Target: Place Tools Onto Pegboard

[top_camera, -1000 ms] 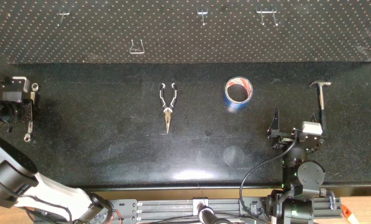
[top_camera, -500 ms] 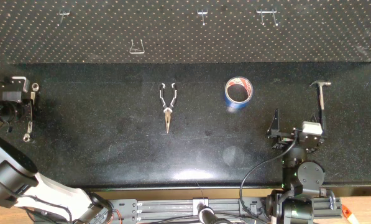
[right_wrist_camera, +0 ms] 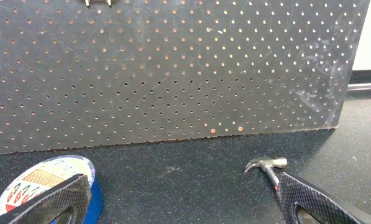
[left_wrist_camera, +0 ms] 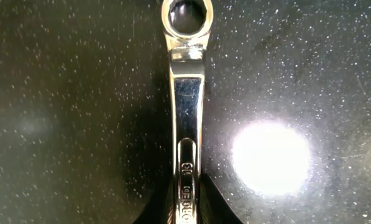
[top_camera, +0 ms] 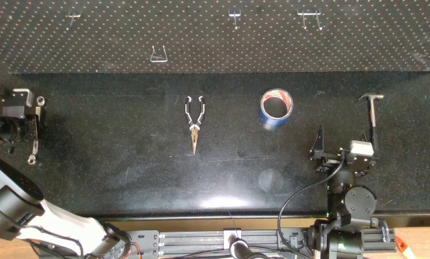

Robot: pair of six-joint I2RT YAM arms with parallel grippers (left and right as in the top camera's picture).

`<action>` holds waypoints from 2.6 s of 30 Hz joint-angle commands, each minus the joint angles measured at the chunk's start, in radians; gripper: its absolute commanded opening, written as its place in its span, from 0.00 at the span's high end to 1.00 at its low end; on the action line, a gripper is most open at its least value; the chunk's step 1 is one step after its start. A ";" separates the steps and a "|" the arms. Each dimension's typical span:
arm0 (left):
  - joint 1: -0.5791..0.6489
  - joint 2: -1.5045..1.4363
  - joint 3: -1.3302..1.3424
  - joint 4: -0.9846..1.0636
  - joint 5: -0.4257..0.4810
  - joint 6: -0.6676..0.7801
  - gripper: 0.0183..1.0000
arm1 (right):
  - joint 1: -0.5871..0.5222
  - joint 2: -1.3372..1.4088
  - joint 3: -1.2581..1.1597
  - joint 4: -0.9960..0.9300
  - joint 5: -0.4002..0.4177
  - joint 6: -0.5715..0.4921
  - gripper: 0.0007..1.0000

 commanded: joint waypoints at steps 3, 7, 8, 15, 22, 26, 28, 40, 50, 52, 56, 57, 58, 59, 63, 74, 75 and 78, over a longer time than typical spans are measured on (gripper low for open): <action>-0.002 -0.101 0.003 -0.043 -0.015 -0.053 0.99 | -0.005 -0.011 -0.003 -0.006 -0.009 -0.011 0.03; -0.015 -0.249 0.003 -0.064 0.047 -0.089 0.99 | -0.005 -0.011 -0.003 -0.006 -0.009 -0.011 0.03; -0.023 -0.285 0.003 -0.064 0.053 -0.109 0.99 | -0.005 -0.011 -0.003 -0.006 -0.009 -0.011 0.03; -0.152 -0.532 0.003 -0.071 0.094 -0.257 0.99 | -0.005 -0.011 -0.003 -0.006 -0.009 -0.011 0.03; -0.333 -0.620 0.003 -0.084 0.082 -0.327 0.99 | -0.005 -0.011 -0.003 -0.006 -0.009 -0.011 0.03; -0.384 -0.666 0.003 -0.092 0.008 -0.357 0.99 | -0.005 -0.011 -0.003 -0.006 -0.009 -0.011 0.03; -0.400 -0.683 0.003 -0.104 0.000 -0.364 0.99 | -0.005 -0.011 -0.003 -0.006 -0.009 -0.011 0.03; -0.392 -0.970 -0.230 0.058 0.033 -0.362 0.99 | -0.005 -0.011 -0.003 -0.006 -0.009 -0.011 0.03; -0.392 -1.029 -0.512 0.358 0.030 -0.363 0.99 | -0.005 -0.011 -0.003 -0.006 -0.009 -0.011 0.03; -0.392 -0.997 -0.514 0.393 0.034 -0.363 0.99 | -0.005 -0.011 -0.003 -0.006 -0.009 -0.011 0.03; -0.392 -0.904 -0.514 0.465 0.035 -0.363 0.99 | -0.005 -0.011 -0.003 -0.006 -0.009 -0.011 0.03; -0.392 -0.880 -0.513 0.486 0.038 -0.364 0.99 | -0.005 -0.011 -0.003 -0.006 -0.009 -0.011 0.03; -0.392 -0.865 -0.513 0.503 0.038 -0.364 0.99 | -0.005 -0.011 -0.003 -0.006 -0.009 -0.011 0.03; -0.392 -0.855 -0.513 0.521 0.038 -0.364 0.99 | -0.005 -0.011 -0.003 -0.006 -0.009 -0.011 0.03; -0.393 -0.829 -0.513 0.622 0.042 -0.406 0.99 | -0.005 -0.011 -0.003 -0.006 -0.009 -0.011 0.03; -0.394 -0.756 -0.491 0.696 0.117 -0.425 0.99 | -0.005 -0.011 -0.003 -0.006 -0.009 -0.011 0.03; -0.394 -0.753 -0.486 0.700 0.121 -0.453 0.99 | -0.005 -0.011 -0.003 -0.006 -0.009 -0.011 0.03; -0.394 -0.753 -0.473 0.704 0.178 -0.457 0.99 | -0.005 -0.011 -0.003 -0.006 -0.009 -0.011 0.03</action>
